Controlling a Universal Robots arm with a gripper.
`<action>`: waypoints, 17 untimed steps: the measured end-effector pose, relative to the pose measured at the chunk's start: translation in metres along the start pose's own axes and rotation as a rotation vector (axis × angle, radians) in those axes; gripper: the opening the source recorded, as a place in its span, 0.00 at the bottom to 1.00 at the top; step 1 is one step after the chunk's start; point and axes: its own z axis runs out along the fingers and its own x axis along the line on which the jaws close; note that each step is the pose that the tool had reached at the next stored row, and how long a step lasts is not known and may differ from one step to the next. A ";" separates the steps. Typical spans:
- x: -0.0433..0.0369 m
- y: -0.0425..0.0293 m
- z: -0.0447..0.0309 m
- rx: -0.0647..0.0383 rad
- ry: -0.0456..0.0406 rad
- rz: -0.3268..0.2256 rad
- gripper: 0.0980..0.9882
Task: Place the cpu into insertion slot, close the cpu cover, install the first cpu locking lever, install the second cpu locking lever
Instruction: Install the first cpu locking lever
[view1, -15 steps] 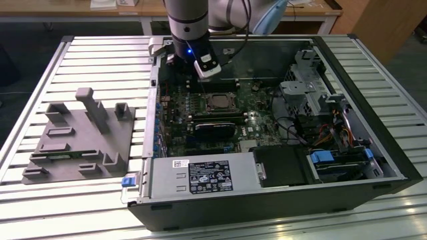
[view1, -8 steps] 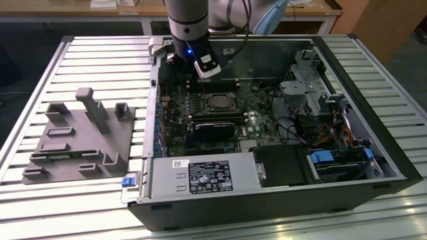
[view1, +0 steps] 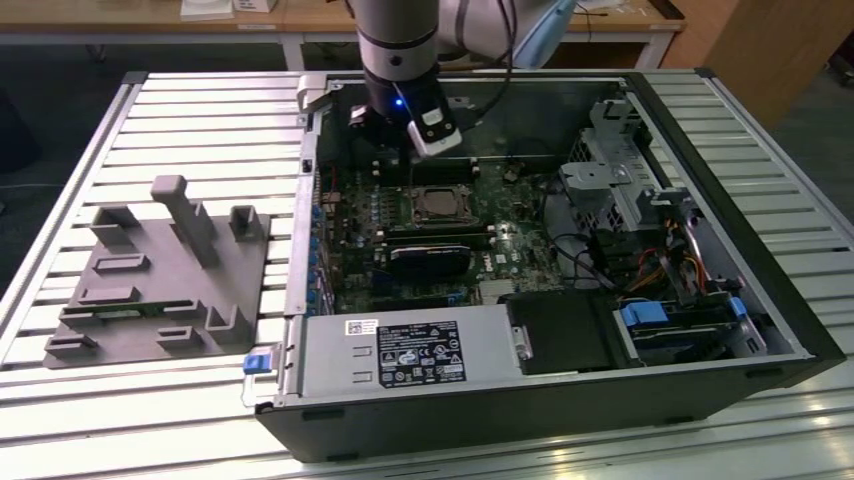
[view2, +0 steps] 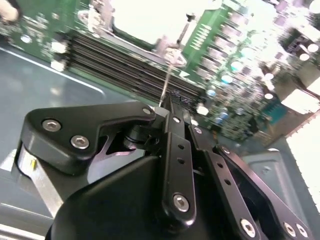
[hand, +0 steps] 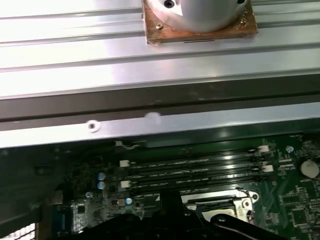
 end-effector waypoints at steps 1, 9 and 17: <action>-0.0036 0.0004 0.0002 0.000 0.0001 0.000 0.01; -0.0200 0.0023 0.0013 0.003 -0.0007 0.002 0.01; -0.0200 0.0021 0.0022 0.005 -0.0081 0.000 0.01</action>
